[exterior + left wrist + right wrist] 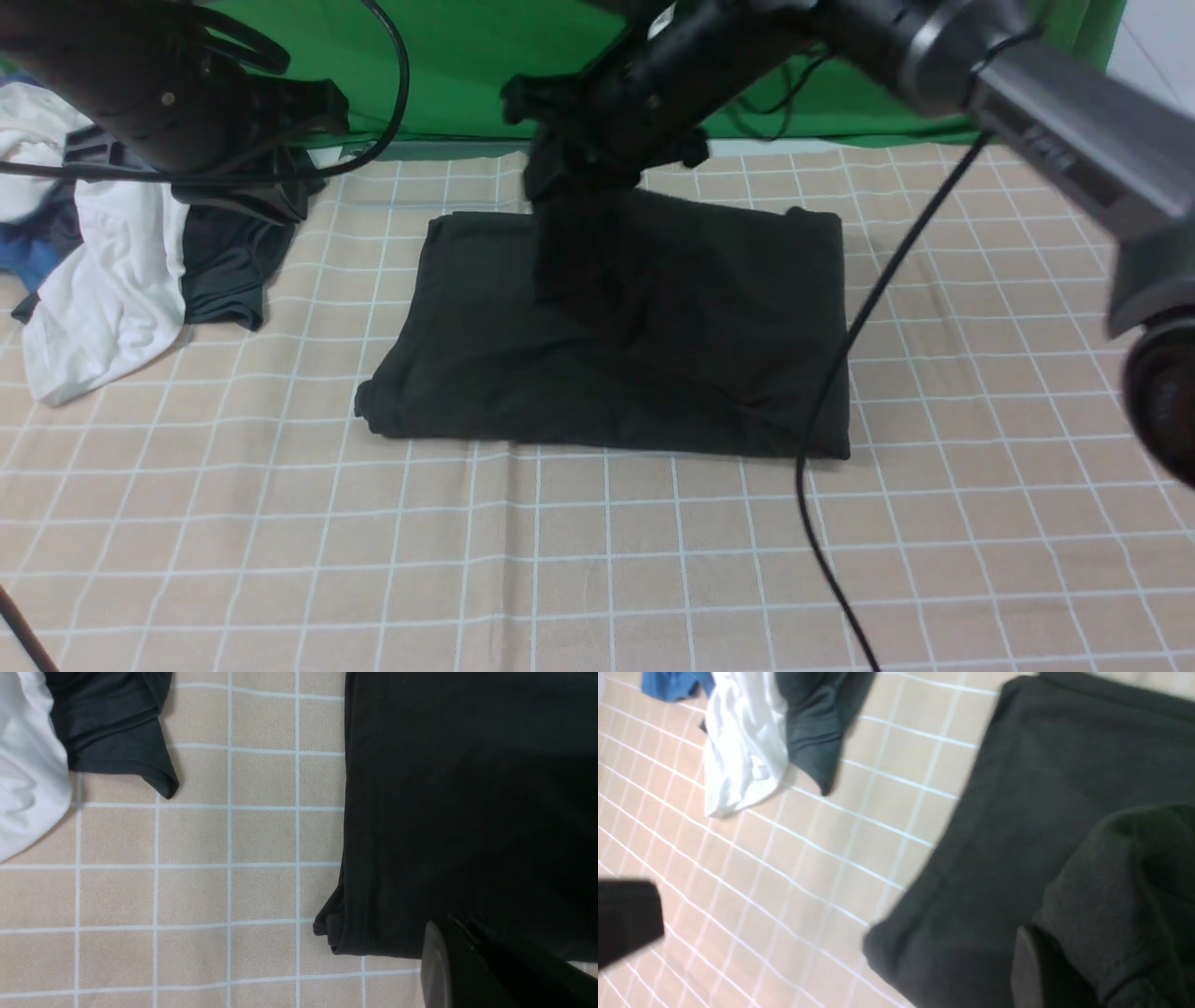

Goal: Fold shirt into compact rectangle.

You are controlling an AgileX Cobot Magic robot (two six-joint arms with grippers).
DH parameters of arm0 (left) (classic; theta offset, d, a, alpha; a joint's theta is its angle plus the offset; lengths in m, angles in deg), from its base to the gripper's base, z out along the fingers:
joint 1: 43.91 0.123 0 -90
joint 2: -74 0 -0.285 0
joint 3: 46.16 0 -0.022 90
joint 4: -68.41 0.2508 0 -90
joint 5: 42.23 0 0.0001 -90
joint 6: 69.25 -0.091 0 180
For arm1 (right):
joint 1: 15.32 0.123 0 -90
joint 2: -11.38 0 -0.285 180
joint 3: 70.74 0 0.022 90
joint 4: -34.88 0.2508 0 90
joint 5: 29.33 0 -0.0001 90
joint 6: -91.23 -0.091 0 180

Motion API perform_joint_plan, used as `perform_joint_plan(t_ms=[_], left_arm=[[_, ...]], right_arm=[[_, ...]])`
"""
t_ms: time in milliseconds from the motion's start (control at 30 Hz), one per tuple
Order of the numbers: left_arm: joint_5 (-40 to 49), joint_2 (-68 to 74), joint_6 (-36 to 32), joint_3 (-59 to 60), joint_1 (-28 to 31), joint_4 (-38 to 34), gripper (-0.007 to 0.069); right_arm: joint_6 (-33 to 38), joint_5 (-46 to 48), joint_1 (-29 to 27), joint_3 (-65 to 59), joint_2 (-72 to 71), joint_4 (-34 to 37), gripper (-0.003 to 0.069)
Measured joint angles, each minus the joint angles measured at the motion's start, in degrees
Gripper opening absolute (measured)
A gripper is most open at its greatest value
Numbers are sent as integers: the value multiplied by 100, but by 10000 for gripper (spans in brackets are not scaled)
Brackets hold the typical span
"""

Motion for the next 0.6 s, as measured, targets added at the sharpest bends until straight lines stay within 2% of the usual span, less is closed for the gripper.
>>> perform_joint_plan(t_ms=[167, 367, 400, 467, 567, 600], left_arm=[[0, 0, -23, 0, 0, -29, 19], [0, 0, -28, 0, 0, -44, 19], [0, 0, -46, 0, 0, -44, 19], [0, 0, -89, 0, 0, -53, 19], [0, 0, -227, 0, 0, -174, 19], [0, 0, -273, 0, 0, -282, 19]], right_arm=[[-248, -501, 229, 65, 377, 117, 132], [-362, -1199, 412, 66, 662, 219, 312], [-356, -1262, 425, 66, 662, 237, 385], [-104, -1235, 403, 90, 603, 259, 464], [457, -845, 270, 106, 441, 279, 501], [683, -463, 136, 128, 269, 192, 496]])
